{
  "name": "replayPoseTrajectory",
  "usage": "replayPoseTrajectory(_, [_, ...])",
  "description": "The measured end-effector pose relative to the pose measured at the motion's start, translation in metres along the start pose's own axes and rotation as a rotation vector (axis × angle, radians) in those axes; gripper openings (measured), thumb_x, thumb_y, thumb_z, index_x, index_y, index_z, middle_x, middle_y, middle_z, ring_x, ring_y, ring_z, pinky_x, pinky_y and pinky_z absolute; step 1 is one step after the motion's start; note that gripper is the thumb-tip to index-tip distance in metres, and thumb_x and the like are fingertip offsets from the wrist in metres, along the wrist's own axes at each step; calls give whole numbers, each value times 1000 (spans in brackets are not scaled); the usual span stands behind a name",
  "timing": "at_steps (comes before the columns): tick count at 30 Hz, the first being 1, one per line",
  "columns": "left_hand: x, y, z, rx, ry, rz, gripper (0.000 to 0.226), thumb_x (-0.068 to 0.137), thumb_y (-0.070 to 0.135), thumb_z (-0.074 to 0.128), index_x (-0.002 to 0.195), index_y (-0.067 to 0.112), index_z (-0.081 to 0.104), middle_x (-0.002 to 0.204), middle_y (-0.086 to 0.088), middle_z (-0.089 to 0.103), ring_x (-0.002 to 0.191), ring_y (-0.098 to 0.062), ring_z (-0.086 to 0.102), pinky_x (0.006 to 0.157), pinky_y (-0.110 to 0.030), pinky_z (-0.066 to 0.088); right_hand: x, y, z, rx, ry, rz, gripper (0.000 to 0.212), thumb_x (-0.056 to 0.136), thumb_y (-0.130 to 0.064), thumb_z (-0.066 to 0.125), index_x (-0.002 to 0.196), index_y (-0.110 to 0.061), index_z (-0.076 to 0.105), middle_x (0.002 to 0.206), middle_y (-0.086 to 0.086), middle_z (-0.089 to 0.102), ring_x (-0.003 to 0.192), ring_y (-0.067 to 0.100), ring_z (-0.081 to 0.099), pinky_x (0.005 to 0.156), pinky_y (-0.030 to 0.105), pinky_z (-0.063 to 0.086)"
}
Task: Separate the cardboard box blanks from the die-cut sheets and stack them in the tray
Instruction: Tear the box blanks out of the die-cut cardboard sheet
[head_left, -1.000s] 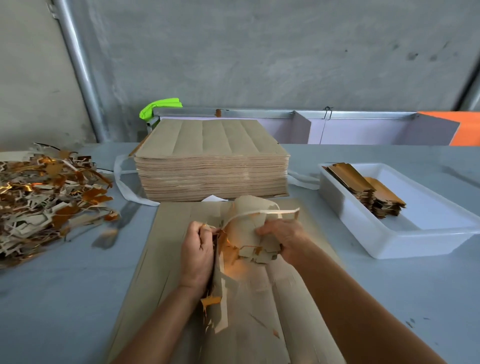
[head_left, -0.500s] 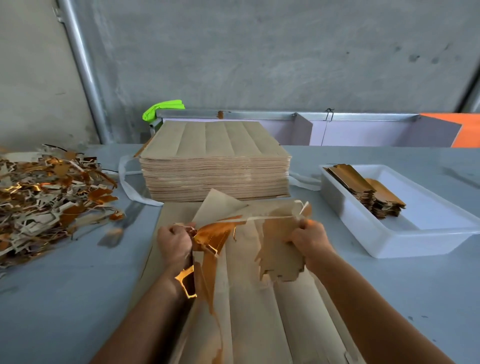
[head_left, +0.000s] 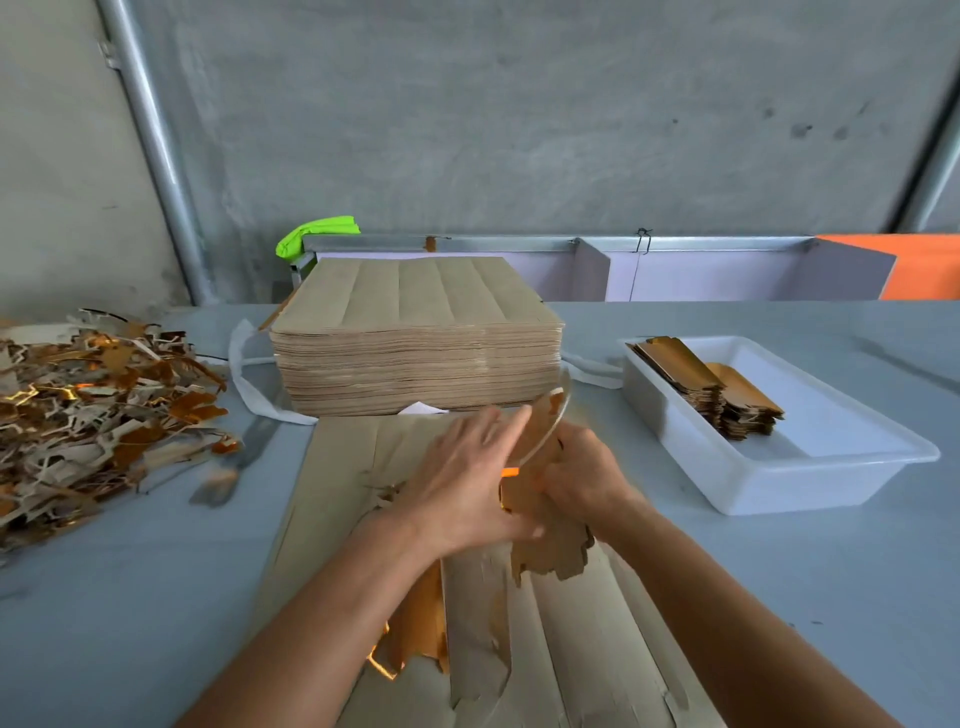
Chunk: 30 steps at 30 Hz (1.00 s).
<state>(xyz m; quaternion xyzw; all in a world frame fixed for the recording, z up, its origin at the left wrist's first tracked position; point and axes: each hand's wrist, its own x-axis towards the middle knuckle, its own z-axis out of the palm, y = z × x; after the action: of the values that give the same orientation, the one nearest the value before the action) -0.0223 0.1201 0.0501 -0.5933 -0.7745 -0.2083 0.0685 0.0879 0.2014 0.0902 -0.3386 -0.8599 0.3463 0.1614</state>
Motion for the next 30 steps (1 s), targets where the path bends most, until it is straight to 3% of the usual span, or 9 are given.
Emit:
replayPoseTrajectory(3, [12, 2, 6, -3, -66, -62, 100, 77, 34, 75, 150, 28, 7, 145, -3, 35, 129, -23, 40, 101, -35, 40, -7, -8, -3, -122, -51, -82, 36, 89, -6, 52, 125, -5, 53, 123, 14, 59, 115, 30, 56, 97, 37, 45])
replayPoseTrajectory(6, [24, -9, -4, -169, -47, -116, 45, 91, 30, 60, 131, 14, 49, 102, -4, 63, 90, -20, 61, 74, -28, 47, -12, -5, -5, -278, -119, -141, 35, 95, -12, 43, 128, -9, 52, 126, 13, 58, 115, 31, 55, 96, 36, 44])
replayPoseTrajectory(9, [32, -26, -14, -677, 111, -462, 38, 100, 36, 41, 90, 10, 66, 64, 2, 59, 50, -9, 45, 44, -18, 31, -20, 2, -11, -321, -166, -218, 33, 95, -17, 43, 125, -12, 56, 121, 12, 60, 105, 29, 58, 89, 32, 48])
replayPoseTrajectory(12, [32, -49, -25, -1456, 419, -850, 43, 104, 33, 29, 86, 6, 58, 54, -4, 59, 33, -5, 32, 30, -15, 18, -18, 22, -20, -262, -182, -243, 38, 92, -6, 49, 126, -21, 57, 121, 5, 58, 96, 16, 53, 81, 21, 47])
replayPoseTrajectory(14, [25, -65, -27, -1637, 571, -1034, 43, 104, 31, 27, 92, 1, 55, 55, -6, 59, 35, -6, 34, 28, -15, 20, -13, 38, -28, -157, -104, -156, 44, 89, 2, 51, 127, -18, 57, 124, 6, 58, 104, 20, 56, 91, 31, 48])
replayPoseTrajectory(17, [13, -78, -23, -1222, 514, -1221, 32, 102, 25, 36, 112, 2, 57, 75, -8, 58, 52, -12, 43, 30, -15, 29, -7, 58, -35, -65, 68, 9, 40, 89, 4, 49, 124, -16, 53, 118, 12, 56, 98, 27, 54, 88, 42, 49])
replayPoseTrajectory(21, [9, -71, -16, -965, 74, -1112, 47, 100, 40, 39, 105, 0, 62, 79, -11, 66, 49, -15, 44, 36, -19, 25, 1, 55, -27, -23, 146, 40, 72, 89, 9, 43, 149, -27, 24, 130, 14, 51, 111, 33, 53, 93, 44, 45])
replayPoseTrajectory(25, [2, -56, -8, -753, -192, -905, 51, 85, 52, 59, 102, 4, 64, 86, -8, 68, 50, -11, 37, 40, -17, 22, 18, 29, -2, -163, 149, -10, 36, 88, 1, 44, 119, -8, 60, 110, 16, 61, 99, 35, 60, 87, 43, 51])
replayPoseTrajectory(30, [-9, -48, 17, -721, -241, -797, 25, 79, 20, 75, 98, 7, 65, 69, -3, 60, 40, -6, 33, 36, -15, 20, 37, 21, 23, -148, 44, 145, 23, 81, 1, 44, 89, 2, 66, 88, 12, 62, 83, 26, 57, 66, 29, 46])
